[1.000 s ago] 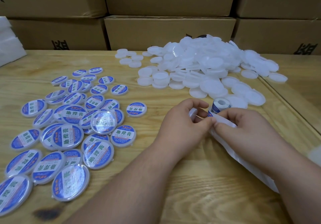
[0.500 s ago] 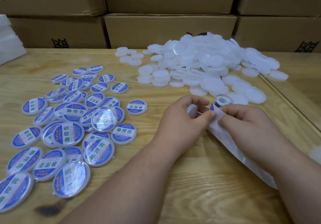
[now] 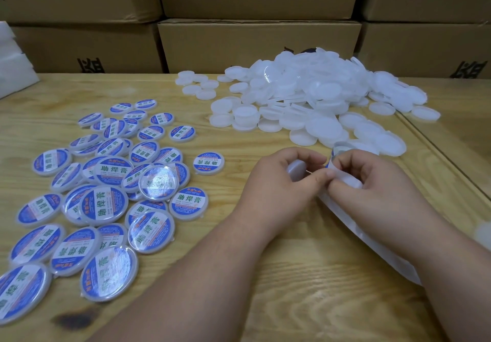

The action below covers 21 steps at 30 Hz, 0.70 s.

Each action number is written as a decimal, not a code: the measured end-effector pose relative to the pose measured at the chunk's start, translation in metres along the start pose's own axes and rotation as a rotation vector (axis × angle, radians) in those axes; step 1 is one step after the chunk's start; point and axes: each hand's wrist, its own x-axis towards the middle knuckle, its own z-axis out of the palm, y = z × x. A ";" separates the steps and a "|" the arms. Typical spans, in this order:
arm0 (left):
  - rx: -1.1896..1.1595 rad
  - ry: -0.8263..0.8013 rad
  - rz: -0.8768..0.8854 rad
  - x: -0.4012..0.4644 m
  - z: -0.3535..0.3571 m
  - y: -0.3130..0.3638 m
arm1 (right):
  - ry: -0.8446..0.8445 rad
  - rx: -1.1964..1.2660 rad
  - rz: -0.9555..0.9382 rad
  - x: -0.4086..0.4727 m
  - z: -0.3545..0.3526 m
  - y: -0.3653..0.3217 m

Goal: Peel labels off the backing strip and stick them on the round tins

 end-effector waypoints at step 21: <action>-0.333 0.420 -0.073 0.008 -0.013 0.004 | 0.233 0.002 -0.113 0.001 0.003 0.001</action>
